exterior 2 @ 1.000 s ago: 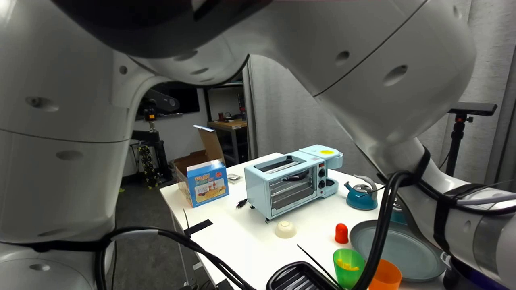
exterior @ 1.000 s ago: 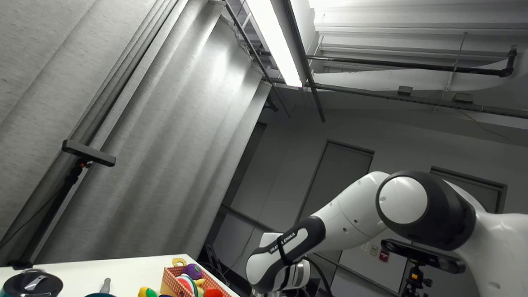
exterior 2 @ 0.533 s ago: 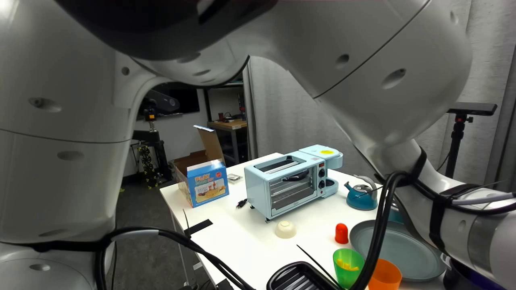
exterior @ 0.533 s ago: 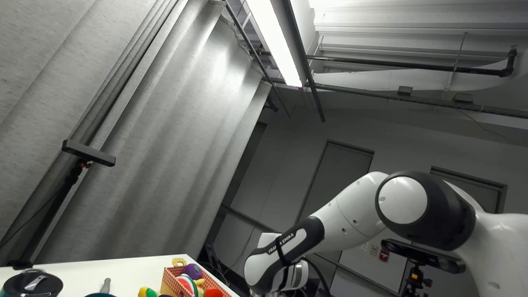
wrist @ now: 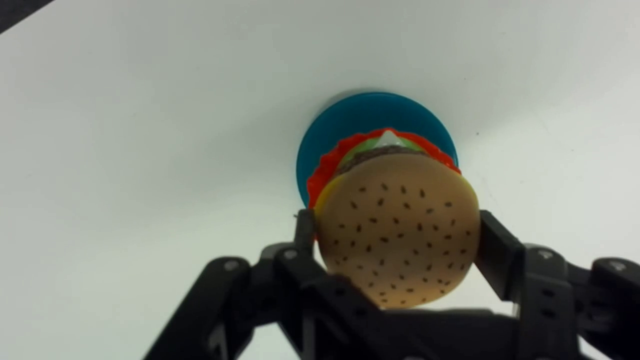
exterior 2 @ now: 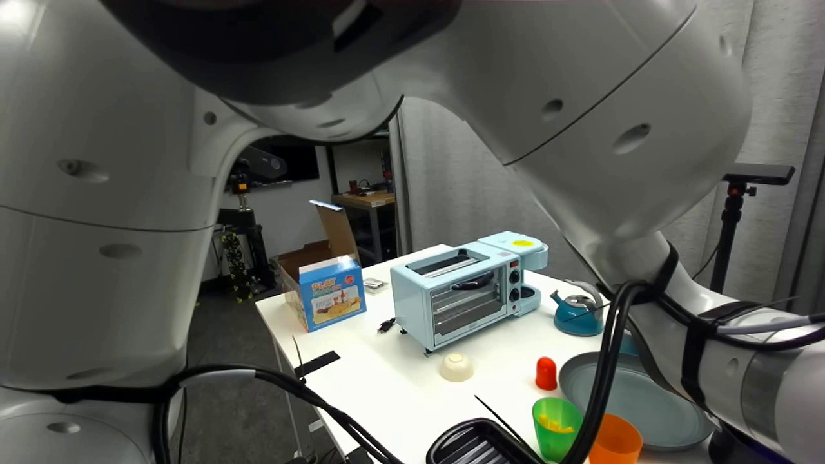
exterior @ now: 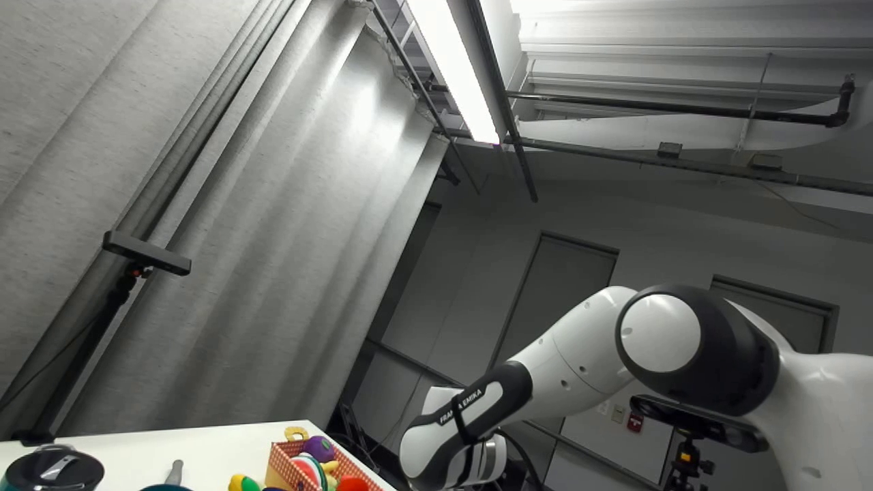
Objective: Take the burger toy off the plate
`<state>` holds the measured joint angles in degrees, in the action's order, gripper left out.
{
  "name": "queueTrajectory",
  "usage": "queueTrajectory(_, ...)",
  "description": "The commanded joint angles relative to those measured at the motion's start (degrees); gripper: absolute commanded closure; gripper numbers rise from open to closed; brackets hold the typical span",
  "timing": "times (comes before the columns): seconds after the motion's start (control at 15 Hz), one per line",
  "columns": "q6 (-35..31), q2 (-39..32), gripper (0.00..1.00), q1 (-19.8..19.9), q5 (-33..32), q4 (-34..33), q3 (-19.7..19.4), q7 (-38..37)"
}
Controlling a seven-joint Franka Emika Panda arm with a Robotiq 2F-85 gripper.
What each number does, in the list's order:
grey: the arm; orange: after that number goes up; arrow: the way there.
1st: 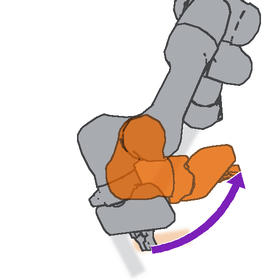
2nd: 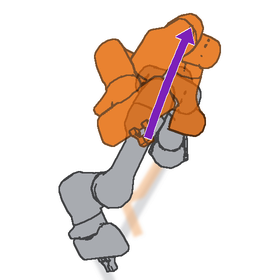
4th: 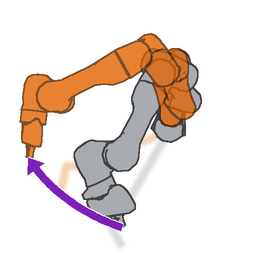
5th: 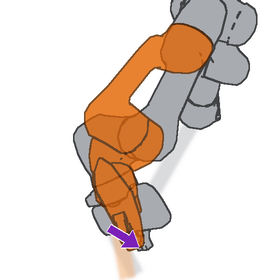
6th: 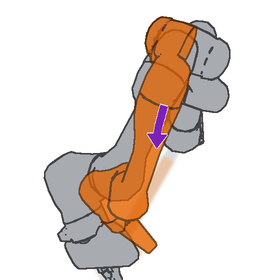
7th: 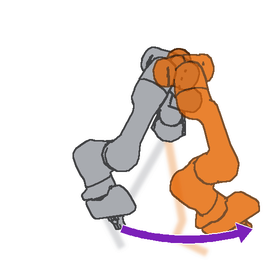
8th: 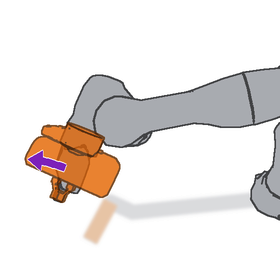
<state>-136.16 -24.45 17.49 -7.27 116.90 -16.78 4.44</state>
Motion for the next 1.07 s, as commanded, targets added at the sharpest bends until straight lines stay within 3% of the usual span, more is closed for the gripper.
queueTrajectory(0.0, -1.2, -0.6, 0.49, 0.6, -0.2, 0.2, 0.3, 0.2)
queueTrajectory(0.67, -0.8, -1.7, 0.49, 0.7, 0.1, 0.0, 0.3, 0.1)
queueTrajectory(0.73, -0.7, -1.8, 0.09, 0.7, 0.1, 0.0, 0.3, 0.1)
queueTrajectory(0.87, -0.5, -1.9, 0.0, 0.7, 0.1, -0.1, 0.3, 0.1)
queueTrajectory(1.0, -0.5, -1.9, 0.0, 0.7, 0.1, 0.0, 0.3, 0.1)
